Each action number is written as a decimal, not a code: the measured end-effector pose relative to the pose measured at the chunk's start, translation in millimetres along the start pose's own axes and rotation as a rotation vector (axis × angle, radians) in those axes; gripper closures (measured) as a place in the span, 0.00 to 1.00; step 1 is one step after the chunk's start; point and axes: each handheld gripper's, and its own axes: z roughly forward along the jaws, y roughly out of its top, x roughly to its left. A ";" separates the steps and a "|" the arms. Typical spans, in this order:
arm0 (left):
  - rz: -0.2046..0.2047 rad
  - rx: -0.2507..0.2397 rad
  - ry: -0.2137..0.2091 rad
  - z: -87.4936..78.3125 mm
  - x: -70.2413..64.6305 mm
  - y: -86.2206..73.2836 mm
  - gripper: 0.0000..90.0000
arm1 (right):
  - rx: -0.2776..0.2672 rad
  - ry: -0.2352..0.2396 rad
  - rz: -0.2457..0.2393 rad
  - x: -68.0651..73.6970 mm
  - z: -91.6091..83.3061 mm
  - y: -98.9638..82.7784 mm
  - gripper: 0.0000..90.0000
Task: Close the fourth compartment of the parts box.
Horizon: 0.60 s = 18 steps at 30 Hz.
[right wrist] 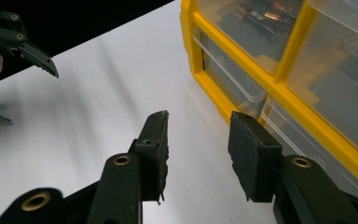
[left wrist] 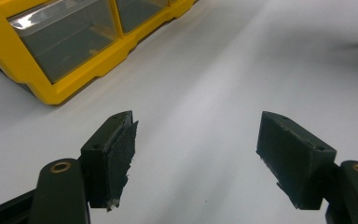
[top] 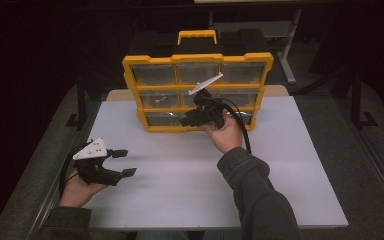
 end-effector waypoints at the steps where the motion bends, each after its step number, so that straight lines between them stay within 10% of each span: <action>1: 0.001 0.006 0.000 0.0 0.2 0.2 0.30 | -0.001 0.001 0.008 -0.5 -1.7 -1.5 0.61; 18: -0.002 0.001 0.002 5.3 -2.1 0.9 0.30 | -0.033 -0.017 0.048 -15.9 -26.9 -37.4 0.54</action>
